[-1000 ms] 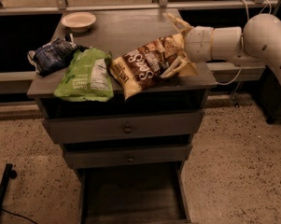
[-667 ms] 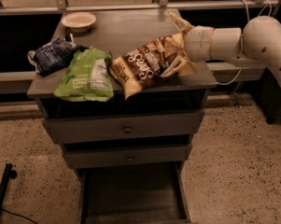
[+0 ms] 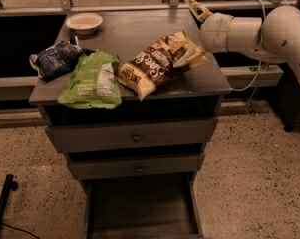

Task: Pick brown chip bag from bottom drawer and place on counter

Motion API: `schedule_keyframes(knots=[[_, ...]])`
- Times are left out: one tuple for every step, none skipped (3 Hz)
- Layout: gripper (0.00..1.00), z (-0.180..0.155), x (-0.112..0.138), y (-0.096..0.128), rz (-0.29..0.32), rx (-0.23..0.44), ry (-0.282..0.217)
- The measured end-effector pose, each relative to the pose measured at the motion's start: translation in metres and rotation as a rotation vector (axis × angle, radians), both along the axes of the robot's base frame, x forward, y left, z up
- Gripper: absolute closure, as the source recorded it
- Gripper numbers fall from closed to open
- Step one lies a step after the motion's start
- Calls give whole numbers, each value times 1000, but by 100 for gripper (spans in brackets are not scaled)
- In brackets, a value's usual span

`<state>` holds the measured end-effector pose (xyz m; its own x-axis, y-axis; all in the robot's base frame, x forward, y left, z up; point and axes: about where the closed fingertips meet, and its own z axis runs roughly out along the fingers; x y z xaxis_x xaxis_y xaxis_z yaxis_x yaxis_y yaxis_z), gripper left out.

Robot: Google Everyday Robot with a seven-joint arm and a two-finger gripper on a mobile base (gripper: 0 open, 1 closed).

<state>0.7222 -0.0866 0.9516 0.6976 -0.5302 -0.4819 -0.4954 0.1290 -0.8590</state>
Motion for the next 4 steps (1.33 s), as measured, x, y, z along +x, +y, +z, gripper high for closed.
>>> schedule_keyframes(knots=[[0, 9, 1, -2, 13, -13, -1], [0, 17, -6, -15, 43, -19, 9], [0, 20, -41, -29, 92, -39, 50], [0, 18, -42, -27, 102, -42, 55]])
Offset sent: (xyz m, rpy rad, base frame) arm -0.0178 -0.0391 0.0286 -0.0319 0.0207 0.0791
